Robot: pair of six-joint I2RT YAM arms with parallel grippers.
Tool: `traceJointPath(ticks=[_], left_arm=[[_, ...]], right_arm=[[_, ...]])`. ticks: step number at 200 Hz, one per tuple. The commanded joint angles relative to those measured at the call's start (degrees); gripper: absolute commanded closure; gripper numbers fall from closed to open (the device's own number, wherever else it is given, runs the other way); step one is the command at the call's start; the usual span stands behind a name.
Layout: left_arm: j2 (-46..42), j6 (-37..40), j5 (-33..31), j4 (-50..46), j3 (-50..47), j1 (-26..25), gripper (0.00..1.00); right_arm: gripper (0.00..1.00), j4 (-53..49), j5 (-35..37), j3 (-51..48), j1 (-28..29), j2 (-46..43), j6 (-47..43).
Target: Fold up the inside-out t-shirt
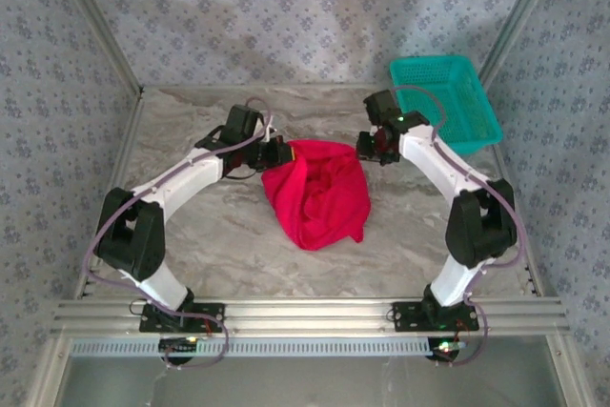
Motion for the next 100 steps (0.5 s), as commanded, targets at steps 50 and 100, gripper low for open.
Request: traceJointPath(ticks=[50, 100], left_arm=[[-0.2, 0.2, -0.6, -0.4, 1.7, 1.3, 1.0], [-1.5, 0.4, -0.4, -0.3, 0.6, 2.3, 1.0]], right_arm=[[0.61, 4.2, 1.1, 1.9, 11.0, 4.7, 3.7], [0.49, 2.9, 3.2, 8.7, 11.5, 16.0, 3.5]])
